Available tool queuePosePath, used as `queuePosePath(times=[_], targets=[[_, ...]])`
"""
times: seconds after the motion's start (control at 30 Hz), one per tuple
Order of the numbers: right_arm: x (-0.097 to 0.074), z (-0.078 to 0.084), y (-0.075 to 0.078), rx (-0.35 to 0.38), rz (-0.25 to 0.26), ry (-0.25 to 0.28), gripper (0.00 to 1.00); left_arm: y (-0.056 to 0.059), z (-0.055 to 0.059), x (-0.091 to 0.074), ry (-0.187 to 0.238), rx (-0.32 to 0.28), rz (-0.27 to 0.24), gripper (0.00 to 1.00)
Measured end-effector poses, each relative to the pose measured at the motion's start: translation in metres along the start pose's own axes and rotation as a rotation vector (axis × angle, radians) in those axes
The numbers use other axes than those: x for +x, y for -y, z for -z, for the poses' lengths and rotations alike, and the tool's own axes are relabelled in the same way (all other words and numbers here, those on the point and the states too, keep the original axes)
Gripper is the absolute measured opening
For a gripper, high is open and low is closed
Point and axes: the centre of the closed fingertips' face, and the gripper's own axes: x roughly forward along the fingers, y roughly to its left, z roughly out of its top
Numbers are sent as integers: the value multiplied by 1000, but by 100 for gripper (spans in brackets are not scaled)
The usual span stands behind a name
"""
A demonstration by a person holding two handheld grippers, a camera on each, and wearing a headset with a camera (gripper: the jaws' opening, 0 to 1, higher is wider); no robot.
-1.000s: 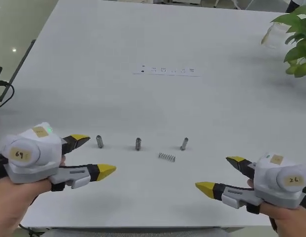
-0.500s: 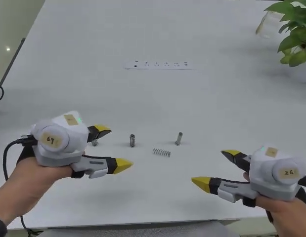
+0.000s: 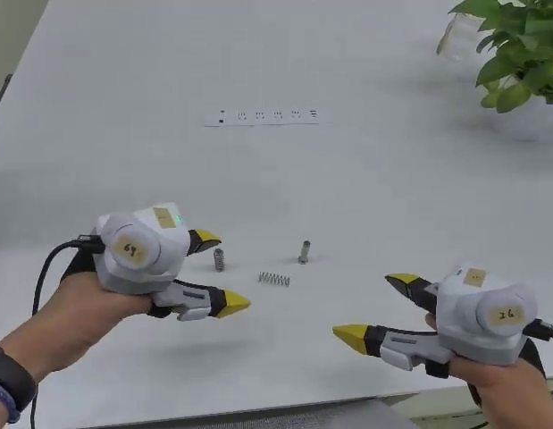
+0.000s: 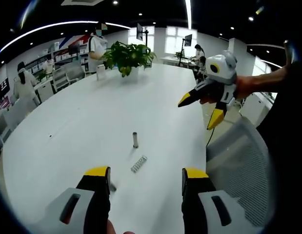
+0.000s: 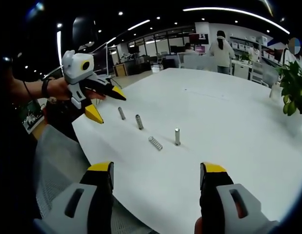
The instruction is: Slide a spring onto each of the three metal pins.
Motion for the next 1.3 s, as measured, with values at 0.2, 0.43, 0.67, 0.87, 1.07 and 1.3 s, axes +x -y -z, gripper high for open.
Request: queuePosePath(times=[0.2, 0.43, 0.67, 0.87, 1.07, 1.3], targets=[[-2, 0, 4, 4, 5, 1, 71, -2, 5, 19, -37, 32, 24, 54], [-6, 0, 5, 7, 11, -3, 71, -3, 5, 37, -49, 42, 47, 53], [-10, 0, 3, 5, 9, -8, 70, -5, 8, 55, -53, 42, 63, 50], [-12, 0, 3, 6, 11, -5, 69, -4, 16, 71, -74, 41, 73, 48], [-14, 2, 3, 3, 10, -17, 69, 1, 23, 84, -87, 24, 88, 47], [-14, 4, 1, 3, 6, -22, 69, 2, 31, 99, -110, 21, 84, 43]])
